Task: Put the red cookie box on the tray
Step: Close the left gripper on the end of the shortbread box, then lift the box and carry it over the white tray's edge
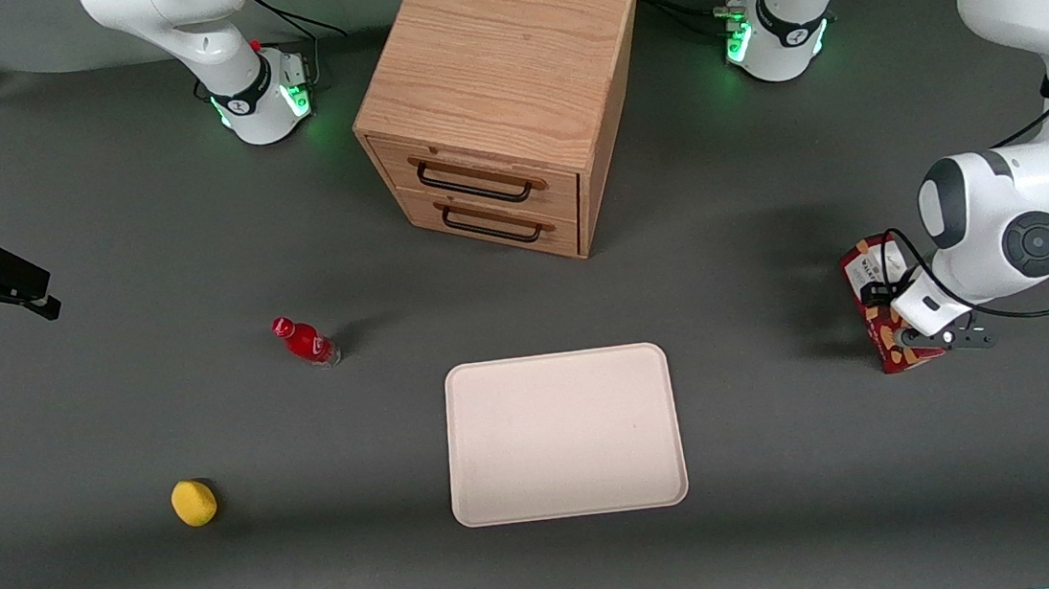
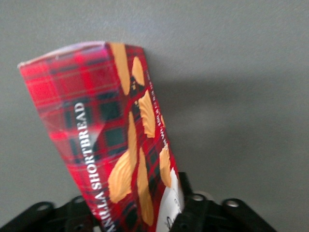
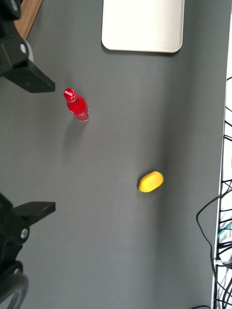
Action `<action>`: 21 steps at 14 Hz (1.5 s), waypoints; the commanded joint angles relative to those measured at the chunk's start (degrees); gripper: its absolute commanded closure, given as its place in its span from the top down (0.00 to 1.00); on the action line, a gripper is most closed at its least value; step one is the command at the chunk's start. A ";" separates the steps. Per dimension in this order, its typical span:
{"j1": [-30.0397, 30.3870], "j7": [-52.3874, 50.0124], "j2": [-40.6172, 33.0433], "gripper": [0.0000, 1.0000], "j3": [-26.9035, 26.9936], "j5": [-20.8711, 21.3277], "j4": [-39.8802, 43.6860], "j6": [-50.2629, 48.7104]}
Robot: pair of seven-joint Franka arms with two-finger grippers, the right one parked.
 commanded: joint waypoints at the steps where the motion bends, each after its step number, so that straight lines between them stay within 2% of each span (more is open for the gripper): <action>1: 0.13 1.41 -1.91 0.00 0.29 -0.41 -1.06 0.24; 4: 0.22 1.06 -3.75 0.00 0.20 -0.76 -0.28 -2.03; 6: 0.22 1.06 -7.08 0.00 0.11 -3.56 4.53 -11.22; 7: 0.13 0.80 -8.32 0.00 0.11 -4.79 9.00 -17.89; 10: -0.48 -3.93 -8.16 0.00 -0.68 -6.56 29.54 -41.35; 11: -0.48 -6.04 -7.98 0.00 -2.59 -6.74 35.35 -46.12; 13: -0.57 -12.44 -7.98 0.00 -6.98 -7.87 41.63 -50.28; 15: -0.66 -24.45 -7.19 0.00 -13.91 -10.16 42.70 -49.69; 17: -0.74 -35.71 -3.25 0.00 -22.26 -9.56 44.02 -43.40; 18: -1.18 -40.64 -0.79 0.00 -25.26 -7.90 43.85 -38.05; 21: -2.94 -48.14 9.92 0.00 -31.43 2.80 42.45 -21.35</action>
